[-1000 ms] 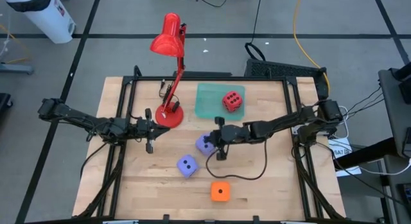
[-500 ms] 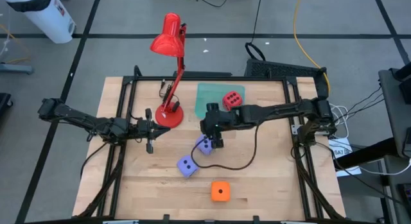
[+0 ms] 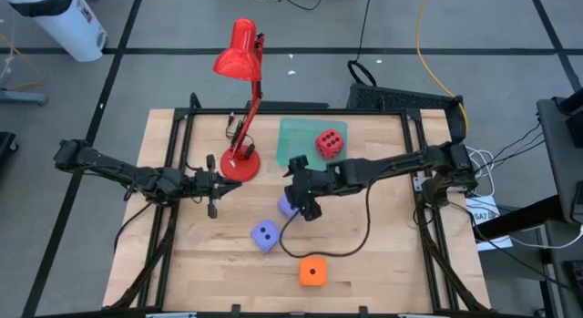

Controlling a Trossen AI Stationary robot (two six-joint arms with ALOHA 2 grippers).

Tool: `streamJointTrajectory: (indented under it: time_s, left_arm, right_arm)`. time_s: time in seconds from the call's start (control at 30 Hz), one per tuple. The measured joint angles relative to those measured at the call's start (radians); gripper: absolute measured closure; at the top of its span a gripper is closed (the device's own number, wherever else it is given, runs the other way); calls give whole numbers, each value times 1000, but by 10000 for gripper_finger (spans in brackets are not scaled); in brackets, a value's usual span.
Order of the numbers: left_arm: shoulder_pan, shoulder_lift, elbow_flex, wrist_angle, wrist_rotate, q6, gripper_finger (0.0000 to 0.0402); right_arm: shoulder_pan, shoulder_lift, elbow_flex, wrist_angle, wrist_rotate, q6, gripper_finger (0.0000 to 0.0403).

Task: Pick & Place Dice
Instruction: Put the light purple die into the green bin

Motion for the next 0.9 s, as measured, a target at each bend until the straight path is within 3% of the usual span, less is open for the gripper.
streamJointTrajectory:
  time_s: [0.4, 0.67, 0.9]
  left_arm:
    - [0, 0, 0, -30, 0, 49, 376]
    - [0, 0, 0, -43, 0, 94, 376]
    - [0, 0, 0, -42, 1, 85, 376]
  right_arm:
    - [-144, 38, -1, -13, -500, -92, 4]
    - [-142, 191, -4, -14, -478, -181, 4]
    - [-145, 208, 0, -6, -452, -182, 4]
